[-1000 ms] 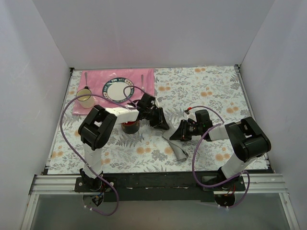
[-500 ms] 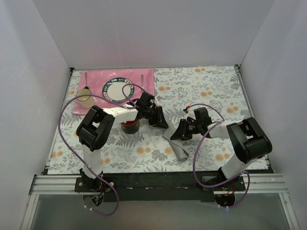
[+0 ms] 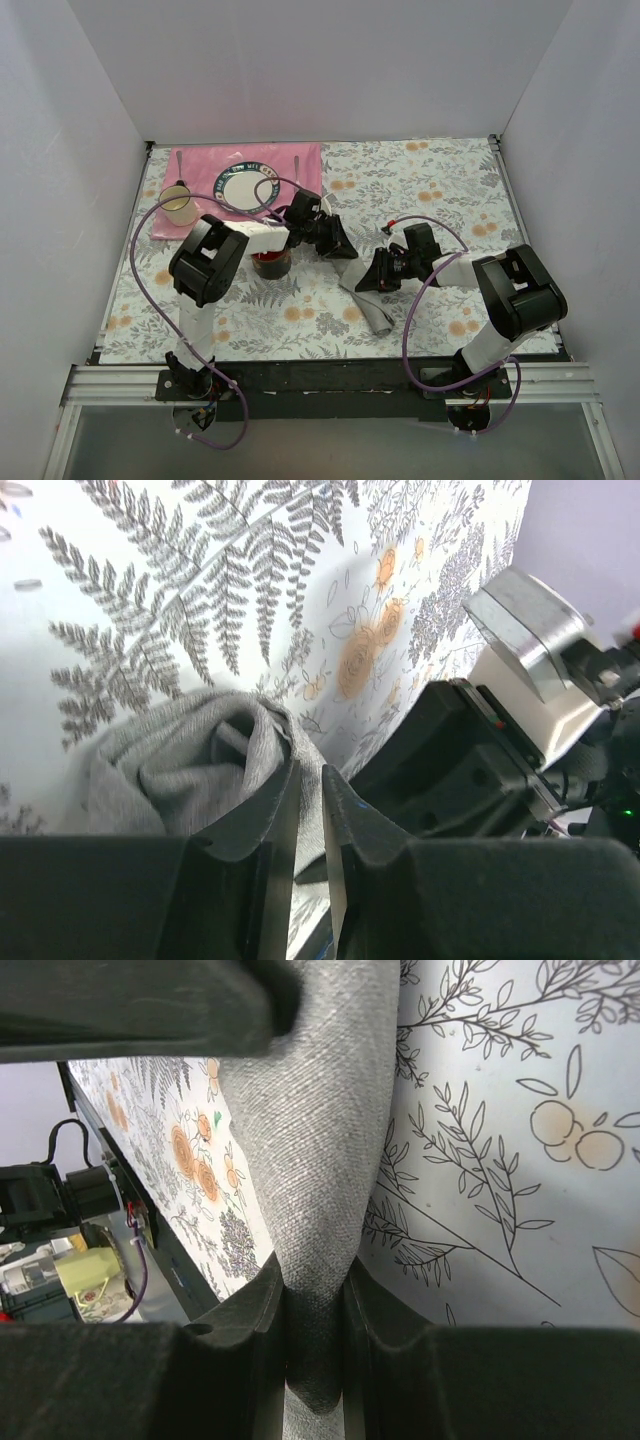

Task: Fold the napkin, place the utensils inside, and roll it up
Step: Roll the napkin with the utensil

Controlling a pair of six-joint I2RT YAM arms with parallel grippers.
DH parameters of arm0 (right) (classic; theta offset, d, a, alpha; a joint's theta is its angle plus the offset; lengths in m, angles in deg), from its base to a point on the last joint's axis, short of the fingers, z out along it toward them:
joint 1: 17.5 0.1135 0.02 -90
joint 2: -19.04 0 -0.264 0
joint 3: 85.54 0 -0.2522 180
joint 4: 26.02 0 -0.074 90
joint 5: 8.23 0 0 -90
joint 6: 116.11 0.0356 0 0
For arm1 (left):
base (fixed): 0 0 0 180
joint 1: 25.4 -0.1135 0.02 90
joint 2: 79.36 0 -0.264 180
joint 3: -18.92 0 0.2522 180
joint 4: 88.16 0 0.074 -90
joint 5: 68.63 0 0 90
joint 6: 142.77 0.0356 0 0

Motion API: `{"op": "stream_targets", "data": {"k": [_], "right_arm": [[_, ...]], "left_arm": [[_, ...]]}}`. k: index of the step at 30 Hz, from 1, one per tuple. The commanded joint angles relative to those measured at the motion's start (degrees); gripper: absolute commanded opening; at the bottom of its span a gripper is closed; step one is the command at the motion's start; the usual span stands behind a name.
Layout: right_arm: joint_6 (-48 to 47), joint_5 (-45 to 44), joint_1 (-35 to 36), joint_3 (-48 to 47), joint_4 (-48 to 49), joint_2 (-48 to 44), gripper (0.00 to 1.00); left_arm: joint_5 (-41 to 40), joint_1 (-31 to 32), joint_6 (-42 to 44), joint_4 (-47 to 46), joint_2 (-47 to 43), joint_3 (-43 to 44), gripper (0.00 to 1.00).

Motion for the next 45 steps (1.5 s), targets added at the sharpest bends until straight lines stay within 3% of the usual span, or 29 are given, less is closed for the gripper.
{"op": "stream_targets", "data": {"k": [1,9,12,13,16,24,28,36,45], "right_arm": [[-1.8,-3.9,-0.2,-1.9,-4.4,0.7,0.11],[-4.4,-6.1,-0.1,-3.3,-8.4,0.5,0.11],[-5.1,-7.0,0.1,-3.6,-9.0,0.0,0.09],[-5.1,-7.6,0.1,-3.7,-9.2,0.0,0.09],[-5.5,-8.5,0.5,-3.9,-9.5,0.0,0.09],[-5.1,-10.5,2.2,-4.9,-9.8,0.0,0.09],[-5.0,-11.2,3.1,-4.9,-9.8,0.1,0.10],[-5.4,-11.7,3.5,-4.7,-10.6,-0.1,0.10],[-6.4,-12.3,3.5,-5.4,-11.1,-0.8,0.10]], "left_arm": [[-2.0,-0.5,1.4,-1.7,3.1,-1.8,0.16],[-7.0,-1.1,8.3,5.5,1.6,1.8,0.16],[-7.6,-1.1,9.4,10.0,-2.6,6.4,0.23],[-6.9,-1.1,9.3,10.5,-4.0,7.1,0.31],[-4.0,-1.1,6.7,10.7,-7.6,7.2,0.34],[4.3,0.3,-4.3,-5.8,-7.3,-6.9,0.22],[3.9,1.7,-4.9,-9.0,-4.3,-7.7,0.21],[0.3,1.7,-3.9,-7.6,-1.1,-7.7,0.19],[-1.6,1.8,-3.4,-2.2,-9.9,-3.4,0.20]]}}
